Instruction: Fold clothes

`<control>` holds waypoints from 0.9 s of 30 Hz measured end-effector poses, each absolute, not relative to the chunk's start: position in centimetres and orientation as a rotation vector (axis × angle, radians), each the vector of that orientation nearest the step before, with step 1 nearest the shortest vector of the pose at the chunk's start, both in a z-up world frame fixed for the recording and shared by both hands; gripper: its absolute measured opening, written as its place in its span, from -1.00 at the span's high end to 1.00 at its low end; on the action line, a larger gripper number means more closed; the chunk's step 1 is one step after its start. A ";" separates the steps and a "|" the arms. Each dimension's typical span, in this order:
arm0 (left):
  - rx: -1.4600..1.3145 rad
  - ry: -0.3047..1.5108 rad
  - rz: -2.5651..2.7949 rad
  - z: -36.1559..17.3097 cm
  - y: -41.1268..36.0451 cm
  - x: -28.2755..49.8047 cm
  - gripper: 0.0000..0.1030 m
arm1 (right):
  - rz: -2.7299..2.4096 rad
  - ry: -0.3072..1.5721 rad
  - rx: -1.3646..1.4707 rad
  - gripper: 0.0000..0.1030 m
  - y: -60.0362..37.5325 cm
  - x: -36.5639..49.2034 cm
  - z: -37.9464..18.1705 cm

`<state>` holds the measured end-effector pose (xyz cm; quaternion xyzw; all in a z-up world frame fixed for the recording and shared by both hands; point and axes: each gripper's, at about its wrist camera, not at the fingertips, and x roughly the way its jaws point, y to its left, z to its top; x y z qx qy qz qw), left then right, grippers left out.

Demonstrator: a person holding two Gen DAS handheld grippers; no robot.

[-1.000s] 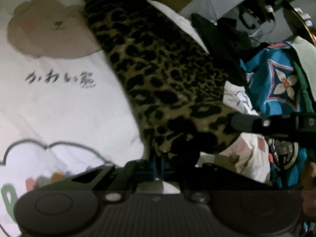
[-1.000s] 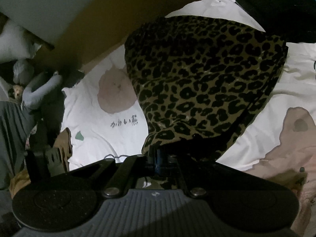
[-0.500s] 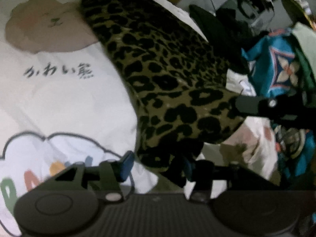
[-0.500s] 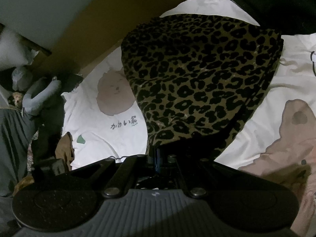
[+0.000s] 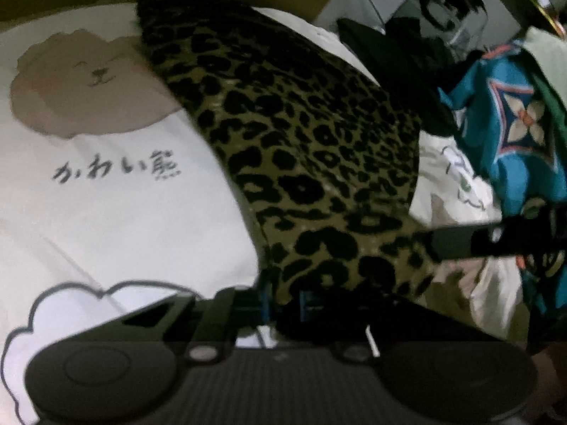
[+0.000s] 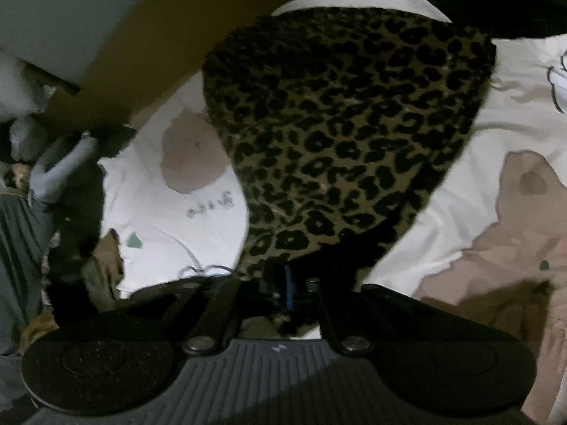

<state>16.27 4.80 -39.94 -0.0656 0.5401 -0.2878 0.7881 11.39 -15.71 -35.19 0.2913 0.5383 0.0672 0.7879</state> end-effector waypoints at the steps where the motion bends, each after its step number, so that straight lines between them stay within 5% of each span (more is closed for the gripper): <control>1: -0.152 1.166 -0.617 -39.9 5.1 16.3 0.74 | 0.151 1.166 0.599 0.39 -15.5 11.2 -35.3; 2: -0.170 1.171 -0.613 -39.9 5.4 16.3 0.74 | 0.163 1.172 0.562 0.24 -15.1 11.1 -35.4; 15: -0.296 1.250 -0.614 -40.1 7.4 15.2 0.75 | 0.252 1.217 0.388 0.25 -11.7 11.1 -37.8; 16: -0.292 1.255 -0.621 -40.0 7.3 15.0 0.74 | 0.253 1.215 0.382 0.30 -11.6 11.2 -38.0; 19: -0.281 1.265 -0.630 -39.8 7.0 14.6 0.70 | 0.257 1.225 0.375 0.93 -11.4 11.6 -38.6; 27: -0.286 1.280 -0.614 -39.3 7.6 14.8 0.61 | 0.329 1.213 0.472 1.00 -12.1 11.2 -37.2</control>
